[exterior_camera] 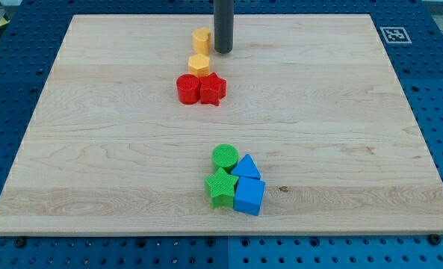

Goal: Move the yellow heart to the top left of the board

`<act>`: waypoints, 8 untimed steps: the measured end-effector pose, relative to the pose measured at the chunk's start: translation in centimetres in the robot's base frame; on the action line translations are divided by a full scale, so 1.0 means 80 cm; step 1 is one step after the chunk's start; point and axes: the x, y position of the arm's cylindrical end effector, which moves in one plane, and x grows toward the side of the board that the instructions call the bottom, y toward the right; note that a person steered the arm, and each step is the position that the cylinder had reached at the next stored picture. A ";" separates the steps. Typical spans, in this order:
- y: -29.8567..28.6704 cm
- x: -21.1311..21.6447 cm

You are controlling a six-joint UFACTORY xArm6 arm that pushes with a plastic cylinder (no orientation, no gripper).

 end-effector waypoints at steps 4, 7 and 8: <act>-0.108 -0.015; -0.117 -0.054; -0.128 -0.053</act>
